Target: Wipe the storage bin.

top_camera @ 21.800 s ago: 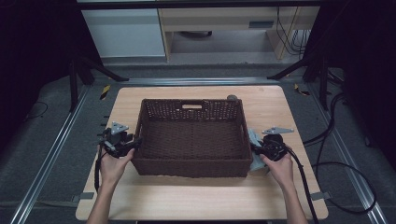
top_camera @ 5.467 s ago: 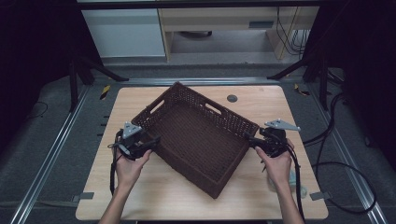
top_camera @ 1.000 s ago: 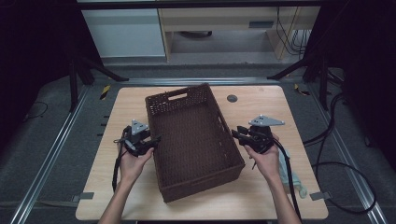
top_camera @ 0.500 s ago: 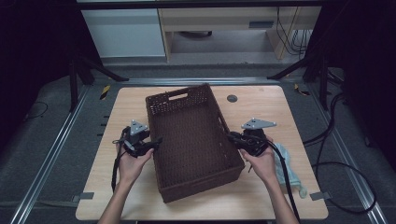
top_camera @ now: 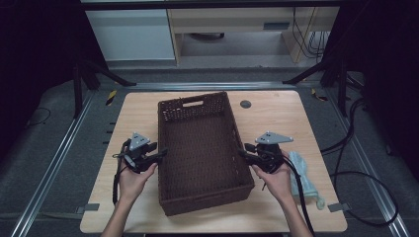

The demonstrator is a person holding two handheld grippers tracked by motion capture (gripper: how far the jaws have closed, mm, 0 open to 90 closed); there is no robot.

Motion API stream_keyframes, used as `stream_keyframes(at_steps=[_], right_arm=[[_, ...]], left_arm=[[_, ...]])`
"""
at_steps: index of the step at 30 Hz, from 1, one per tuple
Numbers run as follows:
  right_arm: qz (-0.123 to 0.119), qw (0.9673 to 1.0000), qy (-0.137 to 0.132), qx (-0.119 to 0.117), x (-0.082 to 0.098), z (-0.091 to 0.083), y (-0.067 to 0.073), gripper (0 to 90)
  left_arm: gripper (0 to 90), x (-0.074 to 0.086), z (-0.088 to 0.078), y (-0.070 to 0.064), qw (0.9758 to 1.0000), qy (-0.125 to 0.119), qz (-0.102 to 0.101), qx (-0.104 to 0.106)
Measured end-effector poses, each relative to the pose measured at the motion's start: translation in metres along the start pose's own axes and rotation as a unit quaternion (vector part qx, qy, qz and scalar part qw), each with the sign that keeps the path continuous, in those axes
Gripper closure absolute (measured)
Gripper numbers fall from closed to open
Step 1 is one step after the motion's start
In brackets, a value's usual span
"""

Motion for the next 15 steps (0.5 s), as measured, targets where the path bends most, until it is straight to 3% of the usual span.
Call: stream_keyframes(at_steps=[4,8,13,15], right_arm=[[0.0,1.0,-0.001,0.002,-0.007,0.009,-0.004,63.5],[-0.007,0.9998,0.014,0.01,-0.002,0.022,-0.005,65.6],[-0.01,0.9998,0.01,0.014,-0.001,0.021,-0.001,66.9],[-0.008,0.9998,0.005,0.016,0.001,0.018,0.001,67.8]], left_arm=[[53.9,-0.001,0.002,0.0,1.0,0.005,0.003,-0.004],[55.0,-0.003,0.007,0.005,1.0,0.0,0.0,-0.002],[56.2,-0.004,0.01,0.007,0.9999,0.002,0.01,-0.01],[51.0,-0.002,0.01,0.005,0.9999,0.008,0.01,-0.007]])
Point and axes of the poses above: each handheld gripper's, and its own axes: z roughly forward along the jaws, x roughly out of its underside, y roughly to its left, the point moved 9 cm from there along z, roughly forward along the jaws, and after that the axes turned 7 degrees about z, right-handed, at the moved point
